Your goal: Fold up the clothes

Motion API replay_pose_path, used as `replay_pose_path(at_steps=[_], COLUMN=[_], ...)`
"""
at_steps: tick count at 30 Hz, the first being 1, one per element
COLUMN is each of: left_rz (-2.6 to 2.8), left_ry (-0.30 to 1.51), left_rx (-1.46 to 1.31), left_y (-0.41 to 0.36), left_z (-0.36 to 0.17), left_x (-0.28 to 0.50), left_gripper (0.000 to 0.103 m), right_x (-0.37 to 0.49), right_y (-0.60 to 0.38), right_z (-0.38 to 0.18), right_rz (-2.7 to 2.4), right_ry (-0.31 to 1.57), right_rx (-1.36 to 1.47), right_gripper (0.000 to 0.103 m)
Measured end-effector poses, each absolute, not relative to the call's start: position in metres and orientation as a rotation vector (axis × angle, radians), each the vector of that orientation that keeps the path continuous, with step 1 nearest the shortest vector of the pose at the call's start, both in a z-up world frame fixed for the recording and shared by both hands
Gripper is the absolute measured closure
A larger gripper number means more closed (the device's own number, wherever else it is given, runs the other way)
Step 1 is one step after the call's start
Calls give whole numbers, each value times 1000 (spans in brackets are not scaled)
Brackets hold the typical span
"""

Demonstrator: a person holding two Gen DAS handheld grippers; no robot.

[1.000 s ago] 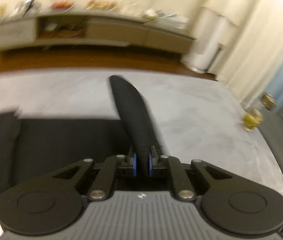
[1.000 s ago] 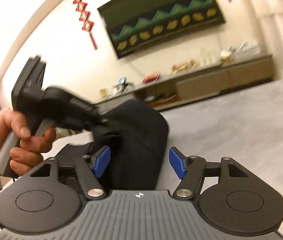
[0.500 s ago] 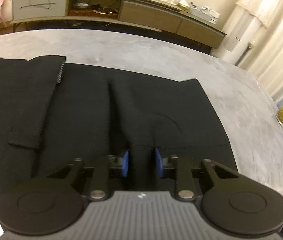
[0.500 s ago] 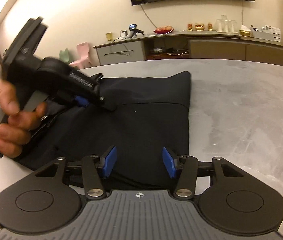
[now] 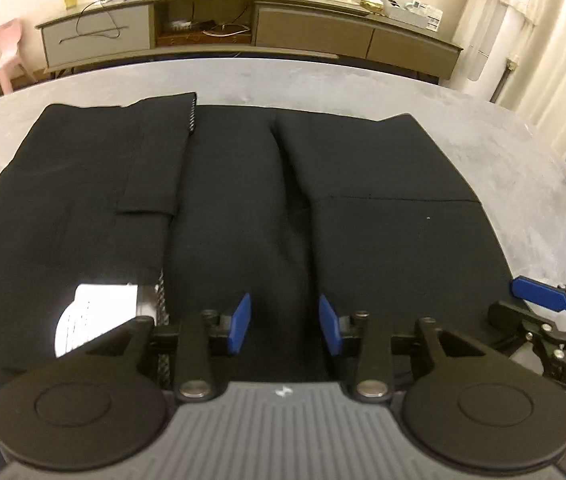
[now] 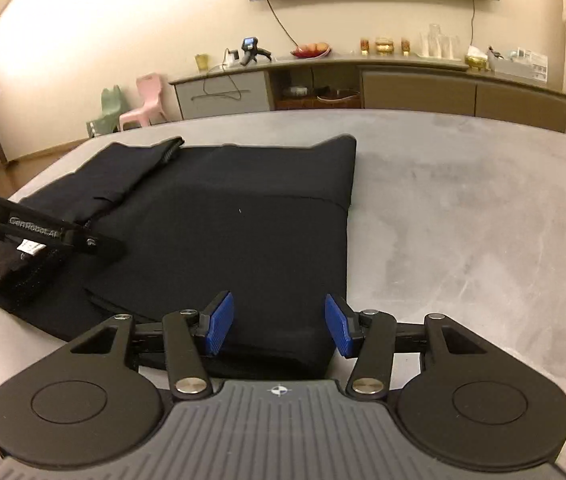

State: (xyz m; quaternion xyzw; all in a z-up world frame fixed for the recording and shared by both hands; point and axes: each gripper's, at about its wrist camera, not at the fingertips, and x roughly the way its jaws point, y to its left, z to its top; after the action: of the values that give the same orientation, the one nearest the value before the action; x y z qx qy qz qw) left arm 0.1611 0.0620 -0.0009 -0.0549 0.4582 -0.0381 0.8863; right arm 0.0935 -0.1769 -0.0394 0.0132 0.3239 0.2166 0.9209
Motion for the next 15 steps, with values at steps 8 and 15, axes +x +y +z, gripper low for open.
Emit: replay_pose_path(at_steps=[8,15], left_rz=[-226,-340], left_ry=[871,1051], left_rx=[-46,197], left_y=[-6,-105], left_z=[60,25], left_x=[194,253], left_gripper=[17,16], right_x=[94,78], right_y=[-185,-164], right_z=[-40,-42], right_rz=[392,414], right_ry=[658,566], right_rx=[93,-100], right_gripper=[35,84])
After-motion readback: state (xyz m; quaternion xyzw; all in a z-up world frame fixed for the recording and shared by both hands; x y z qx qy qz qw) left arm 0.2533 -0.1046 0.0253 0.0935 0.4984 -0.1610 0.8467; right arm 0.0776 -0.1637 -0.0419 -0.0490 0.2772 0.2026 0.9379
